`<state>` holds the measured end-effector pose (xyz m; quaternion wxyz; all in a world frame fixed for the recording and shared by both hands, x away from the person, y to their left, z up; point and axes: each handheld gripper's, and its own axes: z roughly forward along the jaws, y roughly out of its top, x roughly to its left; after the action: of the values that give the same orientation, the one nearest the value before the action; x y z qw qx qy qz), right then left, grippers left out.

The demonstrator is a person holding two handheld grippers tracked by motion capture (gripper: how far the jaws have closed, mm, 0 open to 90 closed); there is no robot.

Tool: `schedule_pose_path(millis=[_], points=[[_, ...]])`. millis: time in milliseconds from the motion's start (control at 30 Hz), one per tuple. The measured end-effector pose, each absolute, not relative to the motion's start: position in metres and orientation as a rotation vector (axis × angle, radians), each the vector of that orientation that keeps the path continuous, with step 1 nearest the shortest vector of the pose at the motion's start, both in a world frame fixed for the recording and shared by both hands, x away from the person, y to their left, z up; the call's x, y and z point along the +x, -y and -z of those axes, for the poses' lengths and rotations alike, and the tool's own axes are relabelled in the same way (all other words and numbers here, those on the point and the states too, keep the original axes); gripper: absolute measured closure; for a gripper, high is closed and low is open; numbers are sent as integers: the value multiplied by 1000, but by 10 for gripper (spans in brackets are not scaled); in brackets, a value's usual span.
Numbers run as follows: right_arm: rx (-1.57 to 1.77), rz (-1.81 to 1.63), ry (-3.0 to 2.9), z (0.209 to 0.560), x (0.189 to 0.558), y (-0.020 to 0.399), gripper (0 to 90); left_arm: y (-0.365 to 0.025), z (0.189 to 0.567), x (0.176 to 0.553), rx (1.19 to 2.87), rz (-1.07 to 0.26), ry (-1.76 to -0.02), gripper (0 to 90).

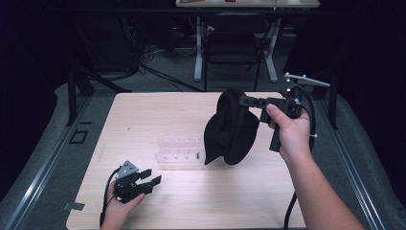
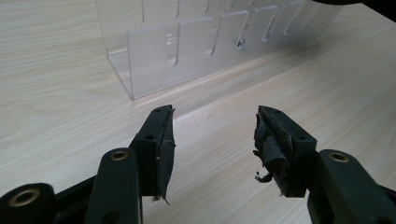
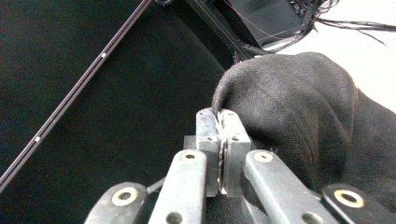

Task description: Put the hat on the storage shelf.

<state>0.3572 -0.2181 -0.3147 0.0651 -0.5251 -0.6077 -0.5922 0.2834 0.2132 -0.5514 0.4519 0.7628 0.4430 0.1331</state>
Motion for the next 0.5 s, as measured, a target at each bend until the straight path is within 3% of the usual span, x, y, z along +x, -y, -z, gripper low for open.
schedule_pose_path(millis=[300,500], points=[[-1598,1792,1848,315,365,213,888,-207,549,282,1881,-340,-1064,475],[-1609,1798,1842,319,369,215,888,-184,539,282,1944,-336,-979,530]])
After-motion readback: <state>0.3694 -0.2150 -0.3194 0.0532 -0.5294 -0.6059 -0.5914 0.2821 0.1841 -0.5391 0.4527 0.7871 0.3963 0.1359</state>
